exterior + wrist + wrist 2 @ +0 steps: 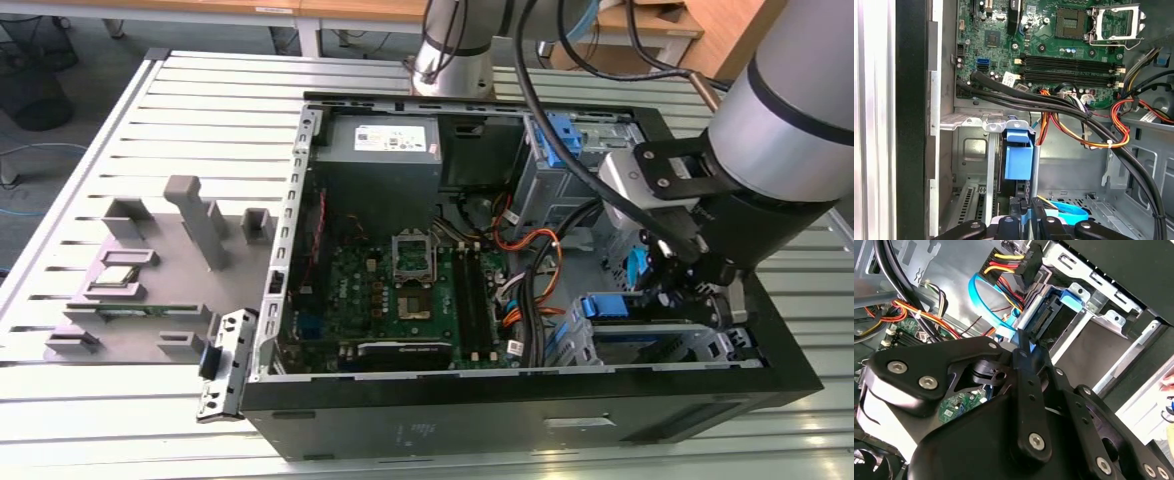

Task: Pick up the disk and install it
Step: 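Insert the first disk wire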

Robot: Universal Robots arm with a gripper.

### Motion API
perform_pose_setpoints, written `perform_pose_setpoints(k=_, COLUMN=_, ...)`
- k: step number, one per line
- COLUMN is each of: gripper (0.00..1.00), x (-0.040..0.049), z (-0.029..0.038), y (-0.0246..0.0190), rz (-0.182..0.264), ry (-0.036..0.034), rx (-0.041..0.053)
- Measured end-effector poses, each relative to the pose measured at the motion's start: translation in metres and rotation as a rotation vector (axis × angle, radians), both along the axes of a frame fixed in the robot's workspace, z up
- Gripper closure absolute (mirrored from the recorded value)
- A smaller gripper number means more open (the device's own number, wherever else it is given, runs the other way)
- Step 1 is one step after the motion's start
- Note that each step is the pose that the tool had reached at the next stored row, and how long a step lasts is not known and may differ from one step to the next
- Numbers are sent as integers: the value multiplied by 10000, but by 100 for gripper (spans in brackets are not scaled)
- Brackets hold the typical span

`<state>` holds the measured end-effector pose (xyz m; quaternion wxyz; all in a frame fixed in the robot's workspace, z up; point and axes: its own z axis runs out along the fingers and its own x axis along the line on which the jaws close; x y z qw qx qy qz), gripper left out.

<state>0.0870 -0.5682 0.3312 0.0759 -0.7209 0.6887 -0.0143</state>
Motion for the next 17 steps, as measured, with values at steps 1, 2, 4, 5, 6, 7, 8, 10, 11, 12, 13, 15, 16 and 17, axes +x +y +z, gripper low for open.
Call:
perform_pose_setpoints(k=1, gripper=76, x=0, z=21, y=0, rz=0, ry=0, rx=1)
perform_pose_setpoints(k=2, gripper=76, x=0, z=41, y=0, rz=-1, ry=0, rx=0)
perform_pose_setpoints(k=4, gripper=76, x=0, z=84, y=1, rz=-1, ry=0, rx=1)
perform_pose_setpoints(k=5, gripper=76, x=0, z=107, y=1, rz=0, ry=0, rx=0)
perform_pose_setpoints(k=6, gripper=76, x=0, z=129, y=2, rz=0, ry=0, rx=1)
perform_pose_setpoints(k=7, gripper=76, x=0, z=155, y=2, rz=0, ry=1, rx=0)
perform_pose_setpoints(k=8, gripper=76, x=0, z=178, y=2, rz=0, ry=0, rx=1)
perform_pose_setpoints(k=10, gripper=76, x=0, z=214, y=3, rz=0, ry=0, rx=1)
perform_pose_setpoints(k=11, gripper=76, x=0, z=233, y=4, rz=0, ry=0, rx=0)
perform_pose_setpoints(k=12, gripper=76, x=0, z=252, y=4, rz=0, ry=0, rx=1)
perform_pose_setpoints(k=13, gripper=76, x=0, z=271, y=4, rz=0, ry=0, rx=0)
perform_pose_setpoints(k=15, gripper=76, x=0, z=311, y=5, rz=-1, ry=0, rx=1)
perform_pose_setpoints(k=16, gripper=76, x=0, z=333, y=6, rz=-1, ry=0, rx=1)
perform_pose_setpoints(k=17, gripper=76, x=0, z=358, y=6, rz=-1, ry=0, rx=0)
